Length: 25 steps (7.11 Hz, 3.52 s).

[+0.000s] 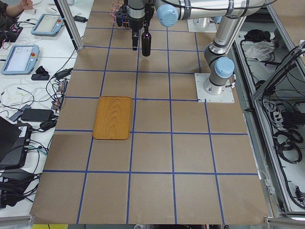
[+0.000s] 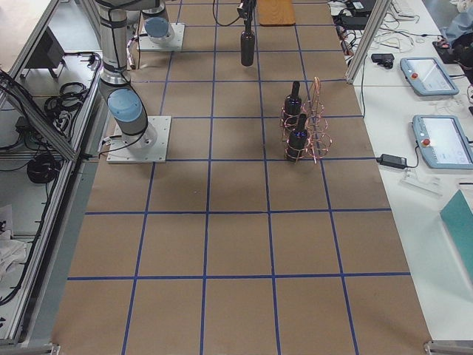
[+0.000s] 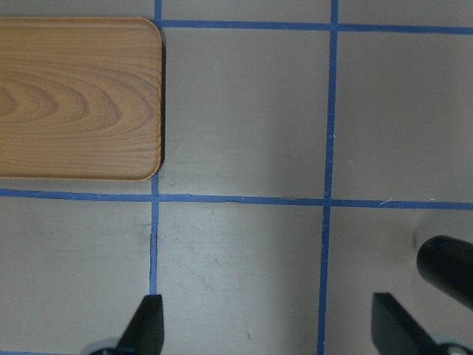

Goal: Take wine from basket and place on tray
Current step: 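Carry the bottle with the right gripper toward the left arm's side, then set the bottle upright on the table and open the right gripper, then move the left gripper over the standing bottle while the right gripper withdraws to the rack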

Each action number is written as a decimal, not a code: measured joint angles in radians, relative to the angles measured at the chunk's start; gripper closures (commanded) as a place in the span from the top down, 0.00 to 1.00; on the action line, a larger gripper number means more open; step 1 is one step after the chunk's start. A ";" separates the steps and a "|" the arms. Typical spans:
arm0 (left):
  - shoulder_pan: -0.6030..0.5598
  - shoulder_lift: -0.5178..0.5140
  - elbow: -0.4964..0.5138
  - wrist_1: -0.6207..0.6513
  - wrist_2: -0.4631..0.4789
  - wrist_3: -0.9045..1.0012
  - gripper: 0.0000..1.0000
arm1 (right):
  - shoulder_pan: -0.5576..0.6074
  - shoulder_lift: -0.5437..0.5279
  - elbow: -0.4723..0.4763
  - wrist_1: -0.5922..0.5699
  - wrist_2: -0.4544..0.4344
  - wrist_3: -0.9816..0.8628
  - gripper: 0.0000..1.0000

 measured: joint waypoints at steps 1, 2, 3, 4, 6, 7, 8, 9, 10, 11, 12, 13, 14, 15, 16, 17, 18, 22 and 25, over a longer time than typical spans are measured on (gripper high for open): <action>0.001 0.000 0.000 -0.001 0.001 0.012 1.00 | 0.015 0.033 -0.038 -0.005 0.010 0.047 0.00; 0.001 0.001 0.000 -0.001 0.001 0.018 1.00 | 0.025 0.063 -0.074 -0.007 0.026 0.095 0.00; 0.002 0.003 0.001 -0.004 0.002 0.020 1.00 | 0.034 0.089 -0.102 -0.009 0.040 0.134 0.00; 0.002 0.006 0.001 -0.009 0.003 0.020 1.00 | 0.041 0.108 -0.122 -0.012 0.053 0.167 0.00; 0.002 0.005 0.000 -0.009 0.002 0.021 1.00 | 0.047 0.123 -0.132 -0.015 0.065 0.180 0.47; 0.004 0.003 0.000 -0.009 0.002 0.022 1.00 | 0.048 0.125 -0.131 -0.019 0.067 0.170 0.87; 0.014 0.002 0.000 -0.007 0.003 0.034 1.00 | 0.048 0.126 -0.129 -0.029 0.068 0.158 0.95; 0.038 0.000 -0.001 -0.006 0.001 0.061 1.00 | 0.049 0.124 -0.120 -0.049 0.068 0.151 1.00; 0.060 -0.002 -0.001 -0.008 0.000 0.083 1.00 | 0.049 0.119 -0.102 -0.081 0.068 0.148 1.00; 0.073 -0.002 -0.001 -0.011 -0.001 0.092 1.00 | 0.048 0.106 -0.085 -0.103 0.068 0.147 1.00; 0.078 -0.002 -0.001 -0.012 -0.002 0.095 1.00 | 0.045 0.081 -0.075 -0.105 0.068 0.143 1.00; 0.079 -0.002 -0.001 -0.013 -0.003 0.096 1.00 | 0.035 0.047 -0.069 -0.083 0.065 0.114 1.00; 0.079 -0.001 -0.001 -0.015 -0.003 0.096 1.00 | 0.014 0.004 -0.063 -0.030 0.049 0.034 1.00; 0.077 0.001 0.000 -0.019 -0.002 0.096 1.00 | -0.018 -0.048 -0.050 0.037 0.029 -0.074 1.00; 0.071 -0.004 0.000 -0.023 -0.005 0.090 1.00 | -0.065 -0.107 -0.030 0.082 0.019 -0.199 1.00; 0.062 -0.012 -0.001 -0.024 -0.009 0.079 1.00 | -0.124 -0.166 -0.012 0.120 0.015 -0.330 1.00; 0.048 -0.016 -0.004 -0.025 -0.014 0.067 1.00 | -0.185 -0.217 0.003 0.176 0.012 -0.449 1.00; -0.175 -0.024 -0.018 -0.015 -0.011 -0.162 1.00 | -0.355 -0.323 0.032 0.292 0.006 -0.764 1.00; -0.274 -0.026 -0.092 0.007 -0.013 -0.221 1.00 | -0.396 -0.333 0.039 0.307 -0.002 -0.969 1.00</action>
